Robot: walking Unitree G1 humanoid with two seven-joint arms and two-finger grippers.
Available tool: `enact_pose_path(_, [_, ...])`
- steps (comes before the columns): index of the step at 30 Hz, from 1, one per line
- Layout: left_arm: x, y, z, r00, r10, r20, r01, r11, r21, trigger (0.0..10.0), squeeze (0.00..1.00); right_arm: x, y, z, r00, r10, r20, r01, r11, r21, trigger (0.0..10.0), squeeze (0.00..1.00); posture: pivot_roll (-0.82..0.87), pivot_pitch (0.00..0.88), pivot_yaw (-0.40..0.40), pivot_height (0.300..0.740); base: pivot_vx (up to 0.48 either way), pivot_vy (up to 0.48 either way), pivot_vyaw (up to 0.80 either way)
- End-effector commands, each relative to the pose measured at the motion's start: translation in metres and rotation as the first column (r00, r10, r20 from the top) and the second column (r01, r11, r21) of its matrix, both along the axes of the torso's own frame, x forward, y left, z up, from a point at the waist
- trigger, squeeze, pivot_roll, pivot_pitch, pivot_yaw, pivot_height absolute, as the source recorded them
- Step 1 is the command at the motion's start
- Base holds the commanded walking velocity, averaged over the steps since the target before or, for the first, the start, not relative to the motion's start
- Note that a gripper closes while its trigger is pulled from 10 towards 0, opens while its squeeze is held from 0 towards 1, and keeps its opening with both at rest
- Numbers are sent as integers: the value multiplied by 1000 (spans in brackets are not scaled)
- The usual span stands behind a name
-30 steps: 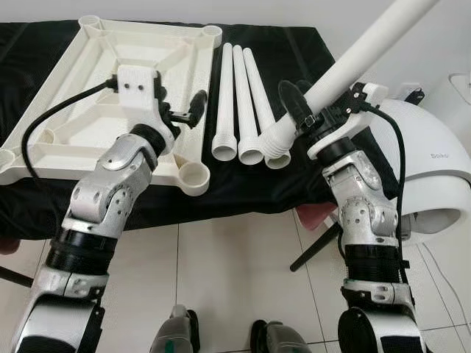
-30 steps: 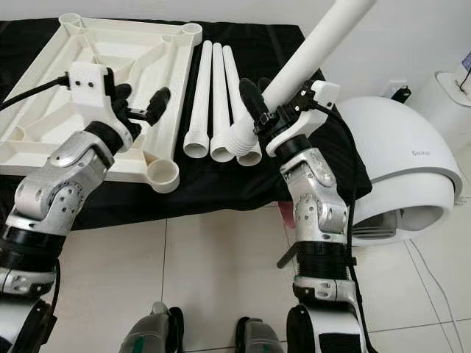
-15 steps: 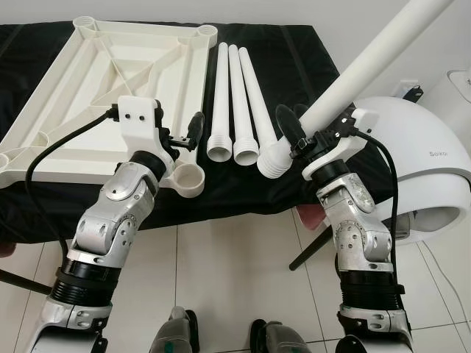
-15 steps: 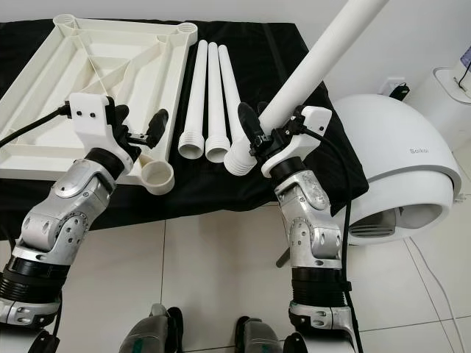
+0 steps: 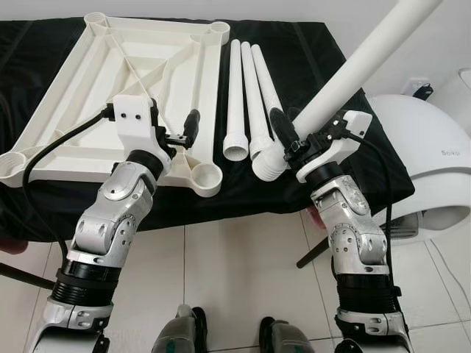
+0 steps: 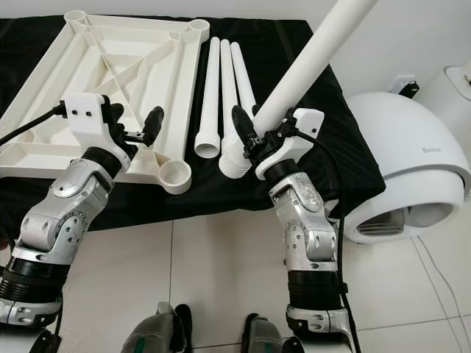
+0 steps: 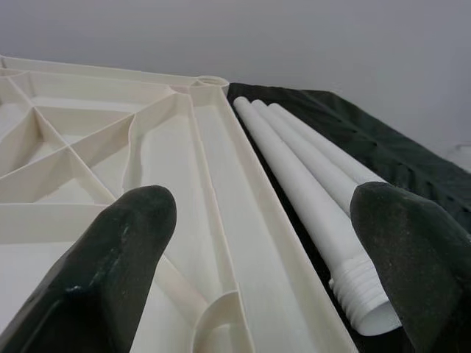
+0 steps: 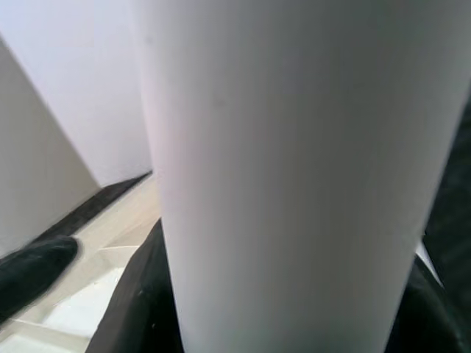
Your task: Building children table
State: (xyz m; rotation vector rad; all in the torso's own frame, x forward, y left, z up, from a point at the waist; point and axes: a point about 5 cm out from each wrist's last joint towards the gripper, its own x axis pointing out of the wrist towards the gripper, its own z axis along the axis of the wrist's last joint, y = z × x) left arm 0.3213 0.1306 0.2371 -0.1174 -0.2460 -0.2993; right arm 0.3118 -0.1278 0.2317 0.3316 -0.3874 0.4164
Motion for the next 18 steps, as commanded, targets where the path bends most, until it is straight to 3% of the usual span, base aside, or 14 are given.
enact_pose_path(1, [-2, 6, -1, 1000, 18, 2, -18, 1000, 12, 10000, 0, -3, 5, 3, 1000, 7, 12, -7, 1000, -6, 10000, 0, 3, 181, -3, 740, 0, 428, 0])
enact_pose_path(10, [-2, 6, 0, 1000, 14, 4, -14, 1000, 13, 10000, 0, -3, 5, 2, 1000, 4, 8, -4, 1000, -10, 10000, 0, 3, 170, -4, 740, 0, 439, 0])
enact_pose_path(18, [-5, -1, 0, 999, -37, 5, 37, 998, 52, 10000, 0, -3, 7, 2, 1000, 6, 12, -6, 1000, -20, 10000, 0, 1, 161, -7, 740, 0, 0, 0])
